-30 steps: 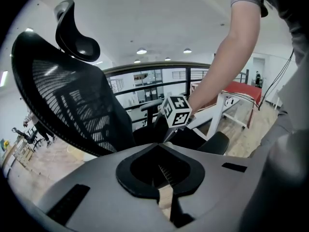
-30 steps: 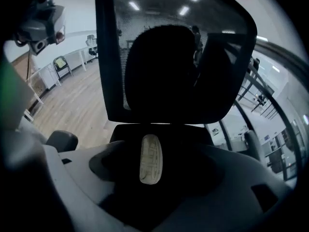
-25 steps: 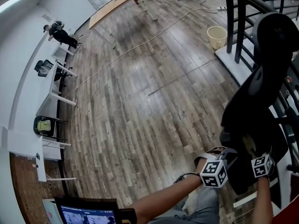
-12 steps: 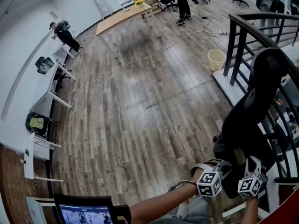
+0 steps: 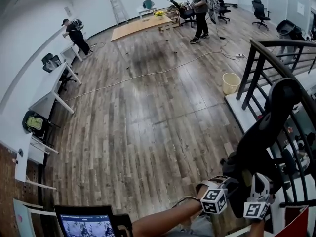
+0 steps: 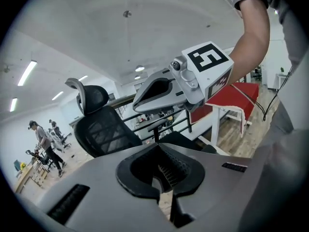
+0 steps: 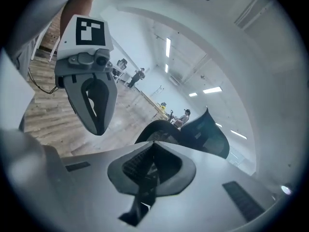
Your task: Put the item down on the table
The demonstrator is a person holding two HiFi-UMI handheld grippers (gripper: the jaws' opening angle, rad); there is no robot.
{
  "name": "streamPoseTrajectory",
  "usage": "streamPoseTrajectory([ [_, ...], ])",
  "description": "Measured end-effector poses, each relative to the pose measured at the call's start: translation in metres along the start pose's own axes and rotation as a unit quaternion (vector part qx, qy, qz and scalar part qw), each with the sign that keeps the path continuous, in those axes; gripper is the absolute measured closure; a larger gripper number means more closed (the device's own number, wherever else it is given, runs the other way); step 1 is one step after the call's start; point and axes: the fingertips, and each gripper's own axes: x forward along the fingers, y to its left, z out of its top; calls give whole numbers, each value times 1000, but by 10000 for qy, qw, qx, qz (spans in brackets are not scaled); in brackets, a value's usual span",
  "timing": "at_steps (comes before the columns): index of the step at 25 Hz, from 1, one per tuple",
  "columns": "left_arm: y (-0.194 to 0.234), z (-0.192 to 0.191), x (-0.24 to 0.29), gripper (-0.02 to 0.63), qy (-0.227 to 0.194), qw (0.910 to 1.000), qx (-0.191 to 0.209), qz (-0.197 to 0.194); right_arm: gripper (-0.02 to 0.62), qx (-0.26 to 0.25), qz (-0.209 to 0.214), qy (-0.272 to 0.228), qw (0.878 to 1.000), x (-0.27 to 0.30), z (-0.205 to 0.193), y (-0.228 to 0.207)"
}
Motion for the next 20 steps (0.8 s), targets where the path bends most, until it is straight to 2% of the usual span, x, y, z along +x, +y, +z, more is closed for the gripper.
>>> streamPoseTrajectory([
  [9,0,11,-49,604,-127,9997,126,171,592,-445,-122,-40,9989,-18,64,0],
  [20,-16,4,-115,604,-309,9985,194,415,592,-726,-172,2,9972,-44,124,26],
])
